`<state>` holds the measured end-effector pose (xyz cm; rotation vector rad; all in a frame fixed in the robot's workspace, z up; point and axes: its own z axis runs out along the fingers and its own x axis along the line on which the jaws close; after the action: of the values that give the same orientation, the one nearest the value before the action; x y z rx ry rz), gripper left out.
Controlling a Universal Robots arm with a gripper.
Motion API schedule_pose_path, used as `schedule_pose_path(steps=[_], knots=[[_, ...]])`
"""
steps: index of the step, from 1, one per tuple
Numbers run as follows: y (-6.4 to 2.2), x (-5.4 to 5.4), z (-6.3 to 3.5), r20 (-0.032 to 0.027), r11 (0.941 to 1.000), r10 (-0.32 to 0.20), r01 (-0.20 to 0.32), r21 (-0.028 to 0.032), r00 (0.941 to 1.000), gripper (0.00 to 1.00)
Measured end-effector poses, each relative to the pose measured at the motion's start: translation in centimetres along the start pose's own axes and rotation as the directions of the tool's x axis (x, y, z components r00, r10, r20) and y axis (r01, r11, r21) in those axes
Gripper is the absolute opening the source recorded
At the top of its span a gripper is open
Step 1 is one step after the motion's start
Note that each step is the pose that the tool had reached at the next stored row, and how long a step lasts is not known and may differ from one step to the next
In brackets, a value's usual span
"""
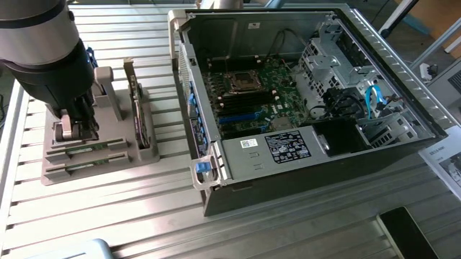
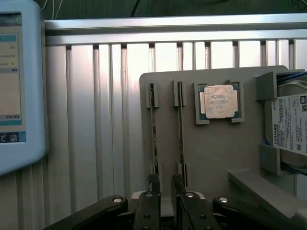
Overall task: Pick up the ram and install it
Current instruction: 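Pick up the ram and move it above insertion slot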
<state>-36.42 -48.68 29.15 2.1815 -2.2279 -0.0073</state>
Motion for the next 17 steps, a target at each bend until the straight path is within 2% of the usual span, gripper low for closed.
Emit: schedule_pose_path(steps=[7,17], knots=[[-0.02,0.0,0.9,-0.0023,1.0,0.0,0.0,0.0001,1.0,0.24],[-0.03,0.0,1.67,-0.0027,1.0,0.0,0.0,0.0001,1.0,0.24]])
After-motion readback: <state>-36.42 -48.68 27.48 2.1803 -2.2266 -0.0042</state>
